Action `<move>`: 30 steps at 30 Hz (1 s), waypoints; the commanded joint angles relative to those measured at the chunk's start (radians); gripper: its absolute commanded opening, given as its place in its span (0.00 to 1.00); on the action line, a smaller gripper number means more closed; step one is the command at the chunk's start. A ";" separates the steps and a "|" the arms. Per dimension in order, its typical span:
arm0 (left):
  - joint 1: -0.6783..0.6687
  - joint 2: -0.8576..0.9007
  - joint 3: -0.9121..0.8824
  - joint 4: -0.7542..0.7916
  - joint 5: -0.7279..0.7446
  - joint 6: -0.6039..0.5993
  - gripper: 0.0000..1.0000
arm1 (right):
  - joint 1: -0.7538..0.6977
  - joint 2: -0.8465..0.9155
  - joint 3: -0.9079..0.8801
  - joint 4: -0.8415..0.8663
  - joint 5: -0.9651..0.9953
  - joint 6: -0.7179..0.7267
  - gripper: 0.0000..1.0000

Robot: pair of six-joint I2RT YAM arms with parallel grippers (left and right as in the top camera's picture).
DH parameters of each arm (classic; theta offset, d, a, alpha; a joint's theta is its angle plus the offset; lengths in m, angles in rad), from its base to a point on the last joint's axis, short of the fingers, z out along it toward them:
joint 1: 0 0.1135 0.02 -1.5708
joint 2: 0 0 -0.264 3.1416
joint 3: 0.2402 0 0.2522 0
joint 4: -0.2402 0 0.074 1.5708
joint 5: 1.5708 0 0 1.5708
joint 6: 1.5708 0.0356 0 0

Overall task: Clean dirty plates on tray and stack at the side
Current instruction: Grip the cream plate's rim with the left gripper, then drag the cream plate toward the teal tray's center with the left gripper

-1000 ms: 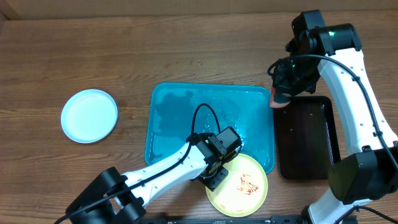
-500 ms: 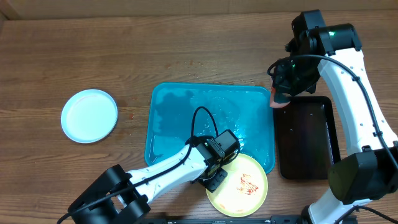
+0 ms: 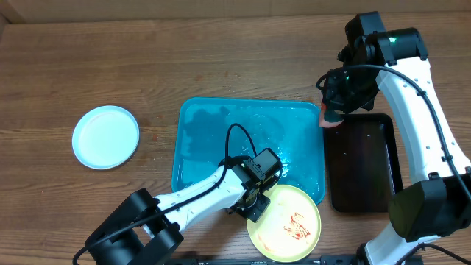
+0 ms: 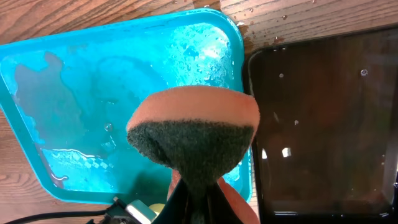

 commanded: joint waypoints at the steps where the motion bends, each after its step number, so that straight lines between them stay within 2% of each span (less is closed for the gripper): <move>1: 0.005 0.035 0.011 -0.028 -0.174 -0.081 0.04 | -0.006 -0.008 0.016 0.002 -0.006 -0.007 0.04; 4: 0.019 0.014 0.069 -0.088 -0.310 -0.146 0.04 | -0.006 -0.008 0.016 0.003 -0.006 -0.007 0.04; 7: 0.043 -0.010 0.156 -0.144 -0.399 -0.154 0.04 | -0.006 -0.008 0.016 0.003 -0.006 -0.007 0.04; 13: 0.153 -0.018 0.282 -0.167 -0.440 -0.179 0.05 | -0.006 -0.008 0.016 0.003 -0.006 -0.007 0.04; 18: 0.322 -0.010 0.282 -0.126 -0.399 -0.241 0.04 | -0.006 -0.008 0.016 0.003 -0.006 -0.007 0.04; 24: 0.456 0.015 0.282 -0.072 -0.238 -0.131 0.04 | -0.005 -0.008 0.016 0.014 -0.060 -0.011 0.04; 30: 0.453 0.056 0.282 -0.020 -0.164 -0.045 0.04 | -0.005 -0.008 0.016 0.032 -0.096 -0.029 0.04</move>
